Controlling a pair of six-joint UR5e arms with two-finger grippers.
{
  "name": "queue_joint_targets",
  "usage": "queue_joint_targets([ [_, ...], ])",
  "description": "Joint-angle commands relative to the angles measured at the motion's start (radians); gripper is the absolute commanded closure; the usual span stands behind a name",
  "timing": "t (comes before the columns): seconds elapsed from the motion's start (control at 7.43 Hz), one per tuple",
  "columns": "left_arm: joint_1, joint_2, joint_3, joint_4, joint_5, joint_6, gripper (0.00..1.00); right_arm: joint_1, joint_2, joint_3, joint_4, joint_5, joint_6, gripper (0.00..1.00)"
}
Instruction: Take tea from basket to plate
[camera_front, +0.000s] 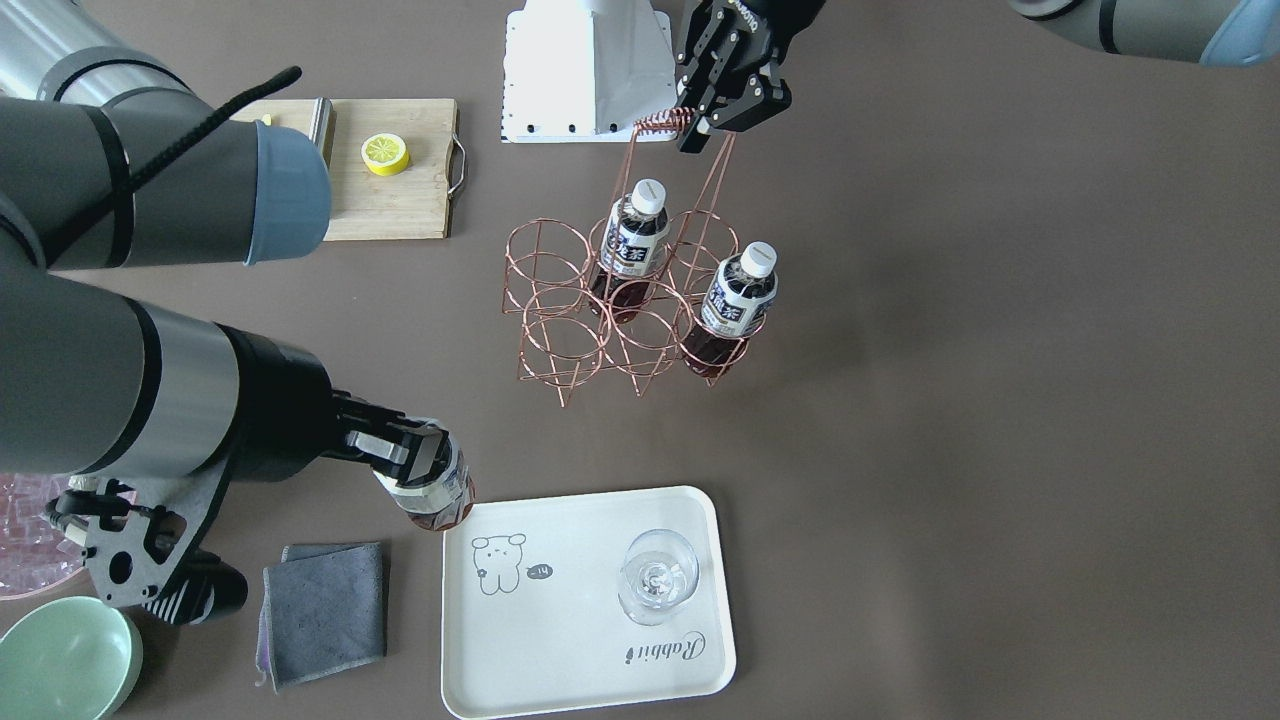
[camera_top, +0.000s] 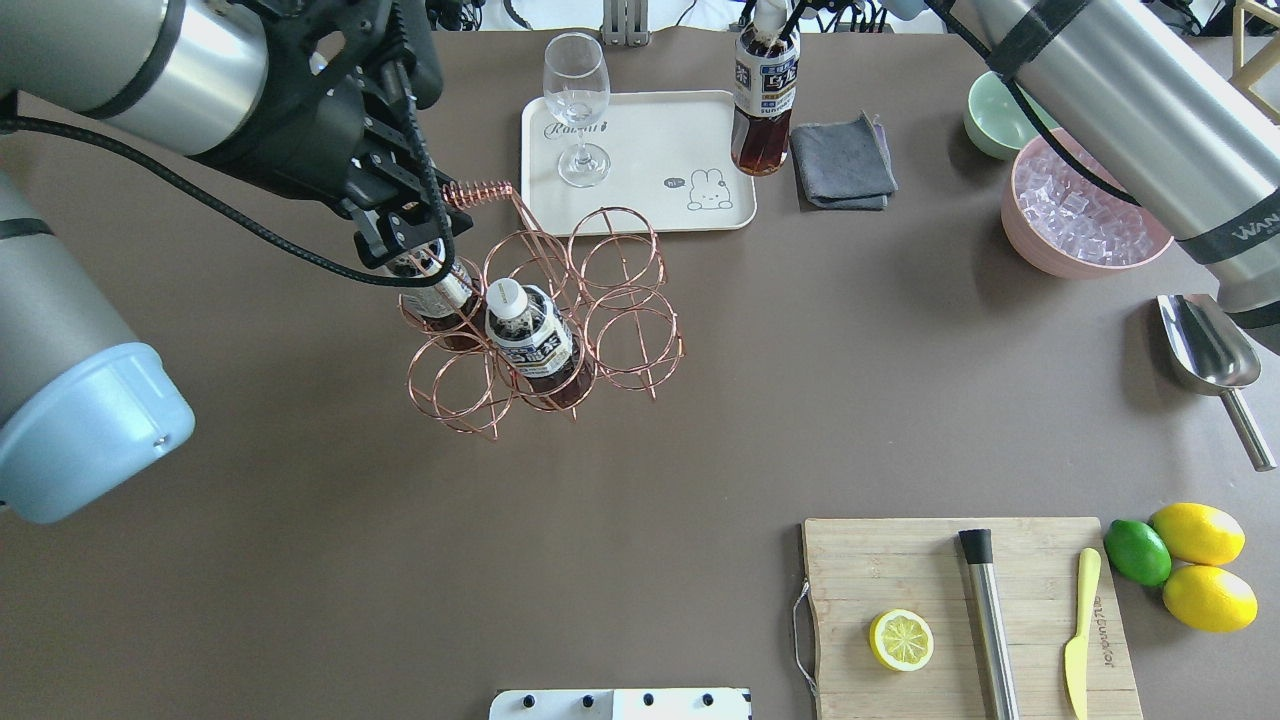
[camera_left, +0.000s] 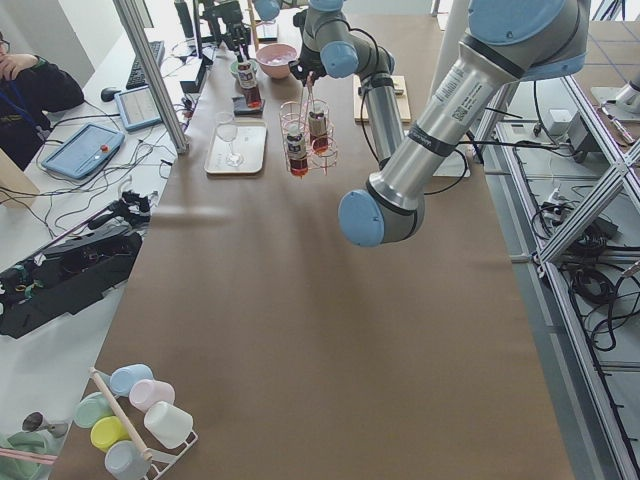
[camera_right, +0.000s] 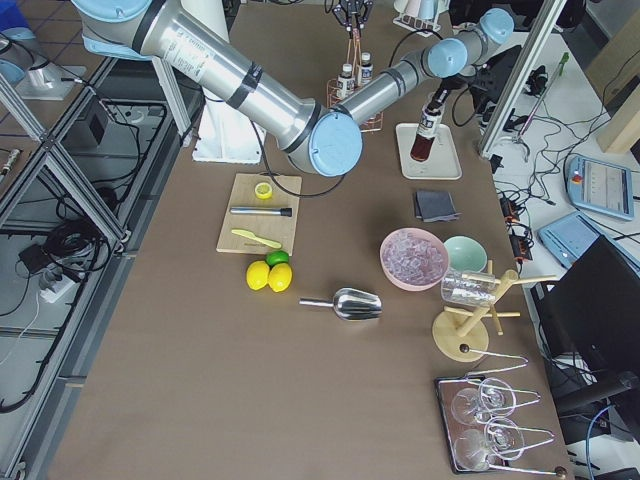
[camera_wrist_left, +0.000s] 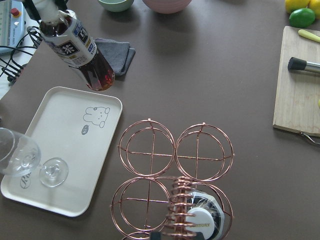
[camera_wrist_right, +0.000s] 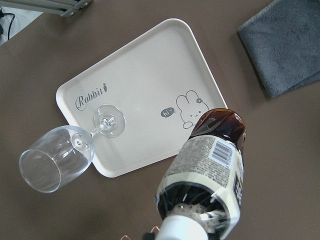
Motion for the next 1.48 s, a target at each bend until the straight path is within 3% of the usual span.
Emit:
queue_joint_targets([
  [0.0, -0.183, 0.139, -0.049, 0.002, -0.102, 0.052, 1.0, -0.019, 0.002, -0.136, 0.199, -0.013, -0.046, 1.0],
  [0.4, -0.407, 0.309, -0.039, 0.002, -0.148, 0.213, 1.0, -0.061, 0.019, -0.174, 0.298, -0.048, -0.048, 1.0],
  [0.54, -0.448, 0.323, -0.004, 0.0, -0.148, 0.263, 1.0, -0.076, 0.019, -0.177, 0.324, -0.065, -0.048, 1.0],
  [0.81, -0.508, 0.314, 0.093, 0.0, -0.136, 0.461, 1.0, -0.09, 0.056, -0.22, 0.356, -0.093, -0.048, 1.0],
  [1.35, -0.51, 0.241, 0.203, -0.001, -0.131, 0.628, 1.0, -0.108, 0.062, -0.251, 0.401, -0.142, -0.048, 1.0],
])
